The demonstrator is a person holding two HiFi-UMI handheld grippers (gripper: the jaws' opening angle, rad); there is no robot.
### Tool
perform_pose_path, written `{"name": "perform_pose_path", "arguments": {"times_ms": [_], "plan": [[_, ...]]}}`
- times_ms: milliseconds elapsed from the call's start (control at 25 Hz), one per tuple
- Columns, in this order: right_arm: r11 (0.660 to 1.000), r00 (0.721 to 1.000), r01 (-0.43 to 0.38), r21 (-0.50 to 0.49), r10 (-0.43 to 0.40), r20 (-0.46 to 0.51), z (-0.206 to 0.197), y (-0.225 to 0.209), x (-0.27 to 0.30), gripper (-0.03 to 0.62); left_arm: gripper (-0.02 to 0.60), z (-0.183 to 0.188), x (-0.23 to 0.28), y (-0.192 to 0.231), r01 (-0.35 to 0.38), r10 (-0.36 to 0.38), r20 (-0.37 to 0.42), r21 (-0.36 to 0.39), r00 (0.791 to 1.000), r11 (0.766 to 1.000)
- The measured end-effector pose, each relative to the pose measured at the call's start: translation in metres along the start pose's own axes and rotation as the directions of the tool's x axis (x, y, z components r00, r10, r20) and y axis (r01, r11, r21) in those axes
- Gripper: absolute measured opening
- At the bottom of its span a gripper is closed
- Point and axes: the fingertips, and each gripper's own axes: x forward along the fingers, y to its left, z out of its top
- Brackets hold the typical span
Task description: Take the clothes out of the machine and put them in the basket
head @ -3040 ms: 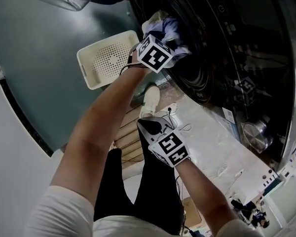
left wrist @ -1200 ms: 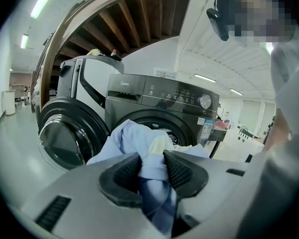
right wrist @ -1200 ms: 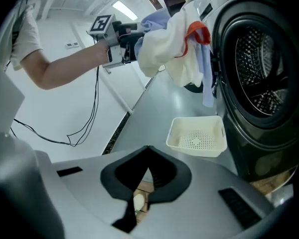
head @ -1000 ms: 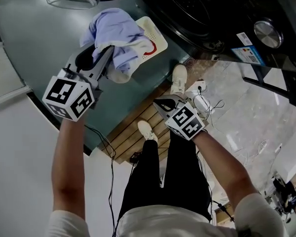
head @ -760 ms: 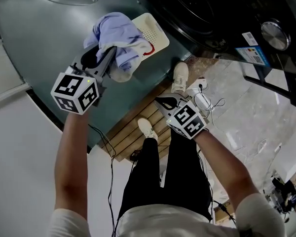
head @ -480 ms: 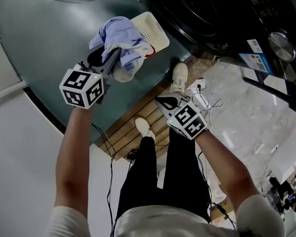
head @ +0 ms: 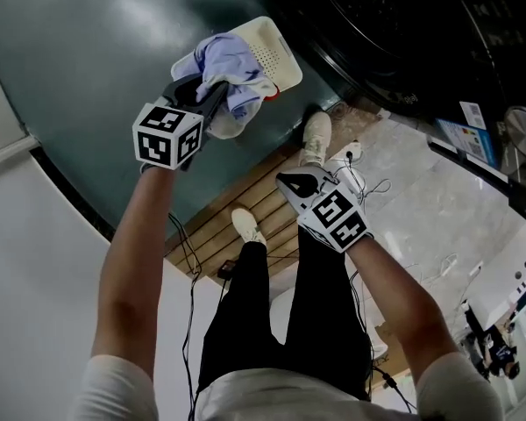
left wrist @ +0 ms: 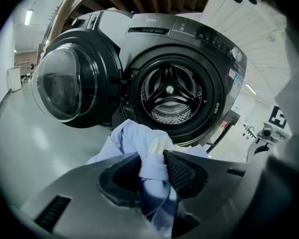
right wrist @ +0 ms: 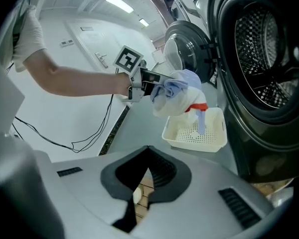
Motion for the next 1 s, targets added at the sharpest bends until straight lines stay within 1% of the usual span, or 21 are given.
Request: {"name": "perform_pose_path", "arguments": {"times_ms": [200, 400, 520, 680, 840, 1000], "plan": [[0.998, 0.997, -0.049, -0.04, 0.047, -0.058, -0.001, -0.008, 0.01, 0.003, 0.129, -0.027, 0.038, 0.016, -0.005, 0.002, -0.07, -0.039, 0.998, 0.999], [0.996, 0.996, -0.062, -0.057, 0.059, -0.063, 0.02, -0.026, 0.021, 0.003, 0.13, -0.038, 0.069, 0.04, -0.012, 0.008, -0.112, -0.031, 0.994, 0.999], [0.996, 0.995, -0.068, -0.06, 0.063, -0.077, 0.021, -0.04, 0.022, 0.003, 0.132, -0.05, 0.09, 0.047, -0.025, 0.017, -0.138, -0.052, 0.99, 0.998], [0.995, 0.994, -0.072, -0.063, 0.066, -0.091, 0.023, -0.056, 0.026, 0.003, 0.135, -0.063, 0.118, 0.057, -0.034, 0.026, -0.182, -0.043, 0.983, 0.998], [0.994, 0.992, -0.08, -0.077, 0.072, -0.1, 0.027, -0.063, 0.028, 0.003, 0.14, -0.076, 0.133, 0.069, -0.051, 0.041, -0.221, -0.038, 0.975, 0.998], [0.995, 0.992, -0.071, -0.071, 0.063, -0.111, 0.024, -0.076, 0.026, 0.003, 0.164, -0.096, 0.147, 0.077, -0.086, 0.075, -0.28, -0.026, 0.957, 0.996]]}}
